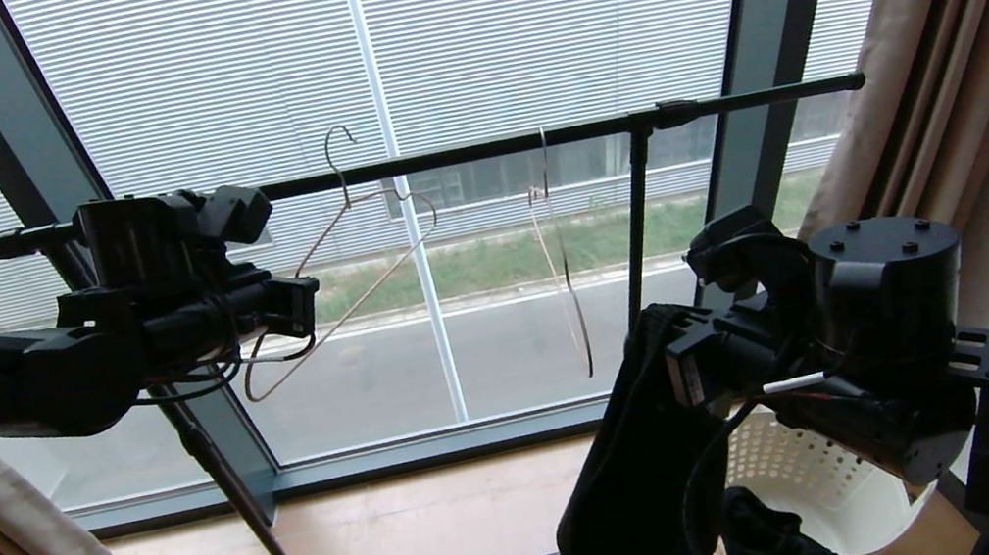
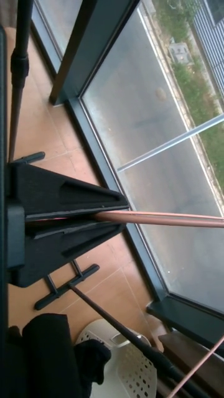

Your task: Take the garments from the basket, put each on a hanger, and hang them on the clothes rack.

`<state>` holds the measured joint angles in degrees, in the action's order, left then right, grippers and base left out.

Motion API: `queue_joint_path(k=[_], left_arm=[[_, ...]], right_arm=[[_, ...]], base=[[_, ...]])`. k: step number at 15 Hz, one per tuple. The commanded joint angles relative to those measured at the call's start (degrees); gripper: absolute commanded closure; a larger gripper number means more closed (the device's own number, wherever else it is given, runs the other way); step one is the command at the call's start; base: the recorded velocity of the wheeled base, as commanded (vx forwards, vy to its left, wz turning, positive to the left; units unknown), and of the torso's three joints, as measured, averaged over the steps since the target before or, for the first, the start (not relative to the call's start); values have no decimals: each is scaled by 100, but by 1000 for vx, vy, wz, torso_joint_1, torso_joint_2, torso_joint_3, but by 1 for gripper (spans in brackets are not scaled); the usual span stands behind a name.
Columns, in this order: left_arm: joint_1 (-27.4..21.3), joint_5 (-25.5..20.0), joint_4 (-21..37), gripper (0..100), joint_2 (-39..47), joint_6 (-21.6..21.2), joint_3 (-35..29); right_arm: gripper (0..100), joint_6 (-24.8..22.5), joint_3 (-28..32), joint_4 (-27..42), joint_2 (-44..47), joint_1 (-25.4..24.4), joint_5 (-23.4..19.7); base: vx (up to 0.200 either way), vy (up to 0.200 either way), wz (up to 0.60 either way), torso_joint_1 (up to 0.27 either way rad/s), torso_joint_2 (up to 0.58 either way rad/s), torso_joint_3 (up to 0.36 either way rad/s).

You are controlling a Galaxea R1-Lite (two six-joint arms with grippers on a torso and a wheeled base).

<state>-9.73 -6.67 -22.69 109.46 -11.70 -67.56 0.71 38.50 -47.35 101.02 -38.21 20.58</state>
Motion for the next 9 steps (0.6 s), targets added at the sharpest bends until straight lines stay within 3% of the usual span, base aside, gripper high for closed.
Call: queue_joint_path(k=[1,4,8,9], left_arm=[[-20,-28,1,100,-162,72,252],[-56,-151,-131,100,-970,80,1166],[-64,-397,-781,100,-1805,80,2238],[-135,-449,-860,100,-2183,80,2766]], right_arm=[[100,0,0,-2,5,-3,-1],[100,0,0,-2,5,-3,-1],[100,0,0,-2,5,-3,-1],[100,0,0,-2,-4,-3,-1]], base=[[0,0,0,0,0,0],[0,0,0,0,0,0],[0,0,0,0,0,0],[0,0,0,0,0,0]])
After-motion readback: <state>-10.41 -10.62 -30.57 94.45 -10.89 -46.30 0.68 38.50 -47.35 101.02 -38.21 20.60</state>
